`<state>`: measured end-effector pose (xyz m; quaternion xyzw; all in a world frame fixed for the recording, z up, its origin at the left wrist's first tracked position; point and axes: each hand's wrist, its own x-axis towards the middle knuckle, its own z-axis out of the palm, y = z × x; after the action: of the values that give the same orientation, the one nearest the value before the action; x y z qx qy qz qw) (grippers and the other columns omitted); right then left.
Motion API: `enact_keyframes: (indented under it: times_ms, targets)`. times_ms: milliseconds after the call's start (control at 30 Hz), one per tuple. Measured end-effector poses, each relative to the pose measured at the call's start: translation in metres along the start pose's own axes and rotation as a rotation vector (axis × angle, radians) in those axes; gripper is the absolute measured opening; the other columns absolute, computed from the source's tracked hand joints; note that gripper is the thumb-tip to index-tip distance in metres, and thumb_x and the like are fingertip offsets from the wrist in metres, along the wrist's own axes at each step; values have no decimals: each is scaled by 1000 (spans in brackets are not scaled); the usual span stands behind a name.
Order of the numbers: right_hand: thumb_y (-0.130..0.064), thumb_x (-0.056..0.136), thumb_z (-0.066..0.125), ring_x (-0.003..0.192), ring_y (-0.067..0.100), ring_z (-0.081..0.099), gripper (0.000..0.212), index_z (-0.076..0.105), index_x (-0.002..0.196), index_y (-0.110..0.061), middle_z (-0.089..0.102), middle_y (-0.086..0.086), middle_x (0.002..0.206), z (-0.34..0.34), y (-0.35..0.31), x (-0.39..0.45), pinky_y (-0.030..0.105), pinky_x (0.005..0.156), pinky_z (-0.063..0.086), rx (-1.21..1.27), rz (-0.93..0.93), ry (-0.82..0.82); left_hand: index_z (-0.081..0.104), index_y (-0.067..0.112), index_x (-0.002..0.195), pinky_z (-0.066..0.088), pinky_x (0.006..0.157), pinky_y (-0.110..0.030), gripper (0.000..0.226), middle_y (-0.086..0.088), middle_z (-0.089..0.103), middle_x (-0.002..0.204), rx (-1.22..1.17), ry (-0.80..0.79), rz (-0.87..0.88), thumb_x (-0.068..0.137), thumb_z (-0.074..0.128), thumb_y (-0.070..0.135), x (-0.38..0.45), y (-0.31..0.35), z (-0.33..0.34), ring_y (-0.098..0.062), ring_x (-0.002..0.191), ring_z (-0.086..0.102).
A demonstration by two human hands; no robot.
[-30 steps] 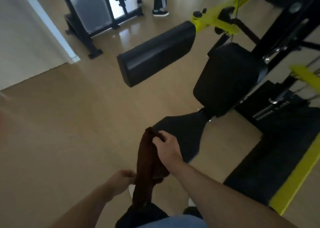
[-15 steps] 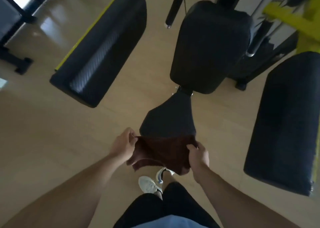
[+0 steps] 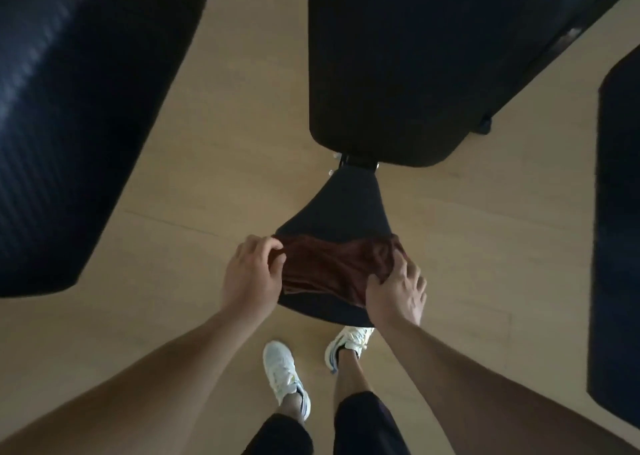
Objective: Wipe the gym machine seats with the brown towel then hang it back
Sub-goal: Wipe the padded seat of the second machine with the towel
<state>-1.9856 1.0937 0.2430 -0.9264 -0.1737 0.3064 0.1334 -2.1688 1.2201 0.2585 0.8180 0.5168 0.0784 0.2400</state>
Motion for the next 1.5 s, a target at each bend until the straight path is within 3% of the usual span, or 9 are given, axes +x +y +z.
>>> enact_keyframes:
  times_ms: [133, 233, 433, 833, 1000, 1167, 1267, 1400, 1500]
  targets:
    - [-42, 102, 38, 154, 22, -1, 63, 18, 160, -23, 8, 0, 168, 64, -1, 2, 39, 124, -3, -14, -72, 2, 61, 18, 128, 47, 100, -42, 40, -3, 58, 135, 90, -153, 142, 98, 43, 38, -10, -28, 58, -26, 124, 54]
    - [-44, 103, 29, 153, 22, -16, 66, 6, 161, -22, -4, 0, 169, 95, -2, 9, 38, 121, -19, -87, -121, 114, 39, 17, 150, 26, 120, -48, 58, -8, 31, 161, 192, -210, 191, 99, 34, 45, -5, -34, 88, -27, 150, 24]
    - [-41, 102, 28, 152, 25, -21, 70, -5, 160, -23, -13, 1, 168, 90, -4, 47, 44, 122, -14, -221, -261, 80, 21, 18, 156, 12, 124, -45, 61, -5, 7, 167, 250, -250, 262, 101, 34, 40, 33, -20, 107, -23, 154, -2]
    - [-38, 104, 30, 153, 20, -14, 64, 2, 161, -28, -6, -3, 169, 62, -10, 108, 39, 124, -9, -210, -502, 5, 24, 19, 156, 11, 124, -44, 59, -3, 20, 165, 232, -254, 287, 101, 40, 37, 85, 9, 119, -23, 153, 8]
    - [-25, 98, 37, 154, 15, -11, 68, 10, 161, -26, 2, -4, 169, 53, 1, 91, 35, 124, -9, -121, -522, -29, 61, 21, 118, 39, 94, -39, 39, 0, 60, 111, 343, -31, 280, 89, 55, 47, 50, 18, 96, -23, 109, 53]
    - [-10, 86, 52, 154, 12, 6, 74, 33, 156, -28, 22, -5, 165, 34, 7, 62, 32, 125, 2, -14, -505, -124, 42, 27, 121, 47, 93, -38, 58, 6, 66, 101, 190, -350, 26, 80, 63, 62, 12, 24, 76, -19, 94, 65]
    - [-7, 83, 56, 150, 16, 22, 66, 51, 143, -34, 33, -1, 161, 23, 5, 48, 31, 119, 19, 32, -425, -165, 50, 31, 114, 54, 86, -39, 52, 10, 67, 100, 55, -500, -95, 76, 66, 64, -6, 21, 70, -15, 89, 66]
    - [-17, 85, 52, 135, 14, 44, 43, 66, 119, -38, 56, -7, 141, 29, 4, 36, 31, 103, 37, 49, -420, -123, 54, 22, 66, 44, 68, -33, 57, 7, 55, 76, -34, -435, -48, 72, 55, 78, -30, 23, 66, -12, 71, 56]
    - [-22, 90, 54, 125, 12, 50, 33, 66, 116, -36, 61, -16, 124, 42, 0, 22, 28, 100, 36, -4, -501, -28, 41, 17, 56, 36, 51, -32, 51, 6, 45, 55, -314, -308, -141, 88, 61, 52, -45, 9, 68, -13, 50, 46]
